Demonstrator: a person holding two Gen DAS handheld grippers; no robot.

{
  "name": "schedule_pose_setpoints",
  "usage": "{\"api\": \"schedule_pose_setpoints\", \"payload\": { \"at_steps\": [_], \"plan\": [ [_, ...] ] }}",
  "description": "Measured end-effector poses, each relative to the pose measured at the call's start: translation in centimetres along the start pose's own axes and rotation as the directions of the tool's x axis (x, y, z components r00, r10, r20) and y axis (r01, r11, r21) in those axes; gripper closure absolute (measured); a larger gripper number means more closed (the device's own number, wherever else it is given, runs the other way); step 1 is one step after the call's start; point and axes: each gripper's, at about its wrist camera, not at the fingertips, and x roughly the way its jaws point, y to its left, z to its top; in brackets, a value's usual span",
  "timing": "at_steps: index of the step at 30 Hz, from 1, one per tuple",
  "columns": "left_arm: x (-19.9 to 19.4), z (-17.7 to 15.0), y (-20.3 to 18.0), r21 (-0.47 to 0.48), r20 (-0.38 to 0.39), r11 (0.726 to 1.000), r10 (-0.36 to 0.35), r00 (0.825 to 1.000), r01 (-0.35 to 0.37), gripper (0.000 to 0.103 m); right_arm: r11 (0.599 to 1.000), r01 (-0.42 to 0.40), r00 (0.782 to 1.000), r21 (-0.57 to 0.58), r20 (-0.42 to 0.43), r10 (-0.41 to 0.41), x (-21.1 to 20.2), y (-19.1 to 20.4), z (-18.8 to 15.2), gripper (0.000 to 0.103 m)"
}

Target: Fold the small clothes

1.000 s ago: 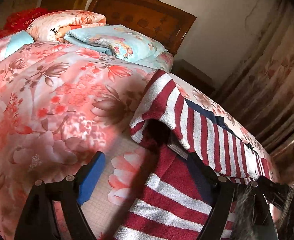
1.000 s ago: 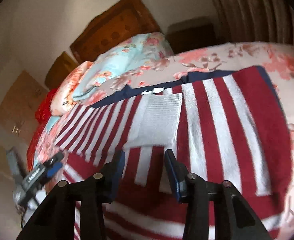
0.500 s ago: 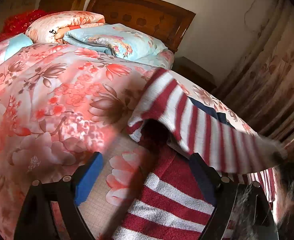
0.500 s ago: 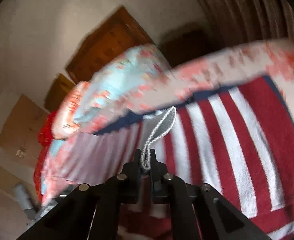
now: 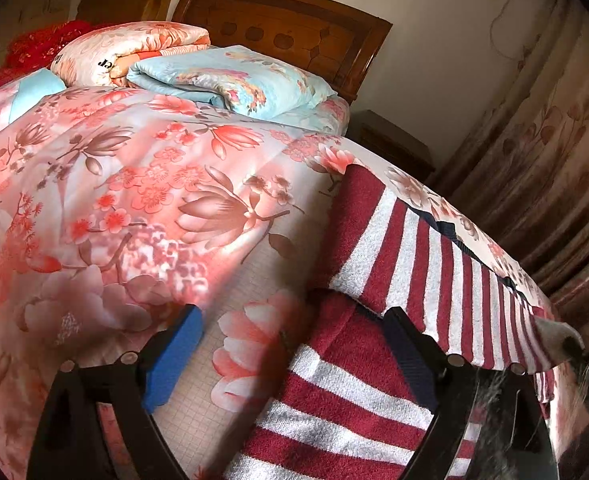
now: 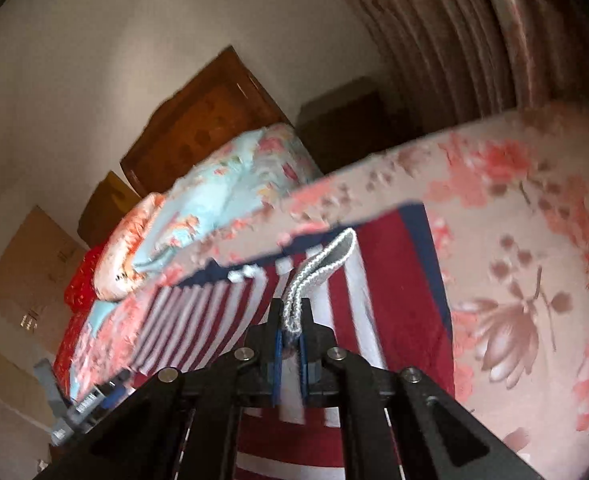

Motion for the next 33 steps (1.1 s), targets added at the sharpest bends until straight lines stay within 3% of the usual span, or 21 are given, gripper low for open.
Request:
{"api": "schedule_pose_setpoints", "payload": {
  "at_steps": [4, 7, 9, 11, 12, 14, 16, 18, 22, 24, 27, 33],
  "plan": [
    [0.0, 0.0, 0.0, 0.0, 0.0, 1.0, -0.001, 1.0, 0.001, 0.0, 0.999, 0.048, 0.999, 0.018, -0.015, -0.048, 0.7, -1.3, -1.0, 0.096],
    [-0.5, -0.1, 0.4, -0.019, 0.023, 1.0, -0.023, 0.999, 0.024, 0.0, 0.99, 0.138, 0.988, 0.005, -0.071, -0.138, 1.0, -1.7, -1.7, 0.088],
    [-2.4, -0.3, 0.9, -0.052, 0.126, 0.998, -0.031, 0.992, 0.038, 0.0, 0.975, 0.222, 0.971, 0.008, -0.09, -0.22, 0.4, -2.0, -2.1, 0.087],
    [-5.0, -0.3, 0.6, -0.041, 0.256, 0.996, -0.066, 0.964, 0.08, 0.0, 0.953, 0.302, 0.953, 0.001, -0.018, -0.302, -1.3, -1.5, -2.2, 0.086],
    [-5.4, -0.1, 0.1, -0.022, 0.271, 0.995, -0.088, 0.959, 0.097, 0.0, 0.94, 0.34, 0.94, -0.018, 0.024, -0.34, -1.9, -0.9, -2.1, 0.084],
    [-5.3, 1.0, -2.4, 0.057, 0.233, 0.988, -0.154, 0.96, 0.144, 0.0, 0.924, 0.369, 0.928, -0.095, 0.081, -0.362, -2.1, 1.0, -1.9, 0.079],
    [-3.1, 2.4, -5.6, 0.133, 0.097, 0.974, -0.196, 0.976, 0.183, 0.0, 0.919, 0.354, 0.935, -0.172, 0.068, -0.347, -1.3, 2.7, -1.8, 0.079],
    [-0.2, 3.3, -8.0, 0.171, -0.027, 0.967, -0.189, 0.982, 0.191, 0.0, 0.914, 0.326, 0.944, -0.242, 0.031, -0.328, 0.6, 4.4, -1.7, 0.079],
    [4.4, 3.5, -9.6, 0.198, -0.116, 0.966, -0.147, 0.982, 0.168, 0.0, 0.881, 0.322, 0.935, -0.345, -0.028, -0.353, 3.8, 6.0, -3.4, 0.079],
    [5.3, 3.0, -9.6, 0.236, -0.112, 0.96, -0.125, 0.986, 0.149, 0.0, 0.853, 0.337, 0.922, -0.397, -0.045, -0.385, 4.9, 5.9, -4.2, 0.079],
    [5.1, 2.5, -9.7, 0.287, -0.093, 0.947, -0.124, 0.988, 0.146, 0.0, 0.849, 0.312, 0.935, -0.426, -0.019, -0.353, 4.2, 4.7, -4.7, 0.072],
    [5.2, 2.5, -9.6, 0.286, -0.087, 0.948, -0.12, 0.989, 0.141, 0.0, 0.894, 0.253, 0.962, -0.371, -0.004, -0.274, 3.0, 3.7, -4.6, 0.07]
  ]
}}
